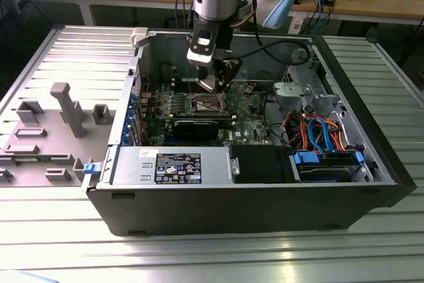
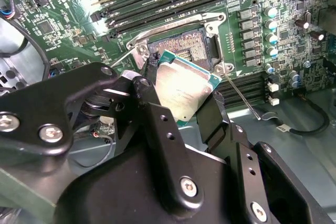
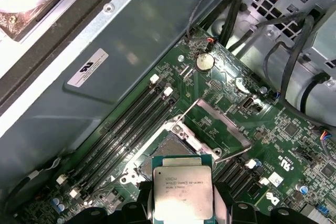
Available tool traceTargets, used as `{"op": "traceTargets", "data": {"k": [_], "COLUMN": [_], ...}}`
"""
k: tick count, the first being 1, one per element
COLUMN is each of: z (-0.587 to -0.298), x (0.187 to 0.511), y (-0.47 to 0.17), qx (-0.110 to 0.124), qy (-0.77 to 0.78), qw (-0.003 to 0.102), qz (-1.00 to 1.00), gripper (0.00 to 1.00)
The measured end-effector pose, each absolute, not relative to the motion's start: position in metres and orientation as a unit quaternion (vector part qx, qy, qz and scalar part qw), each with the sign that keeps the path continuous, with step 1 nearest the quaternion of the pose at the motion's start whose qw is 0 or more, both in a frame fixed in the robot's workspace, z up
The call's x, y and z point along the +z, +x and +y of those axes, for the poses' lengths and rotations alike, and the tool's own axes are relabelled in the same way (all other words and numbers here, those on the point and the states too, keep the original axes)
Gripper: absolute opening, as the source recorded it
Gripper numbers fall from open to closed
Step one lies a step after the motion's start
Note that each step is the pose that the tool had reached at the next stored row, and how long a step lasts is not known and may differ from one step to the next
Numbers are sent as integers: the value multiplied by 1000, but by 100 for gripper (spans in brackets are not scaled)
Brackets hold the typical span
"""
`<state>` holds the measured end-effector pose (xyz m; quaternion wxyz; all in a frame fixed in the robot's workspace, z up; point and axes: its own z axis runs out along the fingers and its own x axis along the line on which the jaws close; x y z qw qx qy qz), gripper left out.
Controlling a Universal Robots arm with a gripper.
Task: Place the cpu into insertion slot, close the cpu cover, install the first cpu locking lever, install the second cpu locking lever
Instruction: 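Place the cpu into insertion slot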
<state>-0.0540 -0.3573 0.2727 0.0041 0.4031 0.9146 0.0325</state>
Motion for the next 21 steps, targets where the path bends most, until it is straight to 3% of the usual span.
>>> {"op": "traceTargets", "data": {"k": [21], "z": [-357], "x": [273], "y": [-54], "qx": [32], "qy": [433], "qw": [5], "qz": [901], "gripper": [55]}}
